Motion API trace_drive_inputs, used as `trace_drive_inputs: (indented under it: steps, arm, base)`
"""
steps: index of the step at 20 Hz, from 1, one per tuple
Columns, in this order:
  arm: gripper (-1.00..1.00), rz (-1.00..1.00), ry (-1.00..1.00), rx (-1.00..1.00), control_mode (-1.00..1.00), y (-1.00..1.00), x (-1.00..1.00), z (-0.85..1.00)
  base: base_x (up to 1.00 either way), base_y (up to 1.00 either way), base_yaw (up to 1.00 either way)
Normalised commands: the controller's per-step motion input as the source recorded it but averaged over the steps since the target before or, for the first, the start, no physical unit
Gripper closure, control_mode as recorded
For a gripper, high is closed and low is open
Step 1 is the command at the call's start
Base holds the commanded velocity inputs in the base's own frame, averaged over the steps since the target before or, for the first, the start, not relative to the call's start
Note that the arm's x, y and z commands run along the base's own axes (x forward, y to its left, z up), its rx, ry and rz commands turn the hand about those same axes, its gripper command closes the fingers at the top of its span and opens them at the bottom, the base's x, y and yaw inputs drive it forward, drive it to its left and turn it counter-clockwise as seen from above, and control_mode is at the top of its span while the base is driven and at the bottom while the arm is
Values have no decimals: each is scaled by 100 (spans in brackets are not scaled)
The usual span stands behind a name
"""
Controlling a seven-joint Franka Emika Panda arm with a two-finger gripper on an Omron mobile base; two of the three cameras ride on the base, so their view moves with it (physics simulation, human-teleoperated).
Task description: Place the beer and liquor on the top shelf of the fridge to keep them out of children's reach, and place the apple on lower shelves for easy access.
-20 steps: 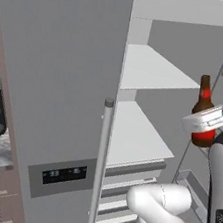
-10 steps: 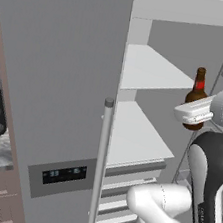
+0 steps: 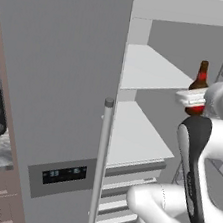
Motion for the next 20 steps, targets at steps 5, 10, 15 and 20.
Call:
trace_drive_inputs:
  steps: [5,10,15,20]
  arm:
    - [100,-8,0,7,-100,-7,50,26]
    - [100,-2,0,8,-100,-3,41,28]
    - [100,0,0,12,-100,-16,33,4]
    - [100,0,-1,5,-100,-3,32,-6]
  base:
    - [0,0,0]
    - [0,0,0]
    - [0,0,0]
    - [0,0,0]
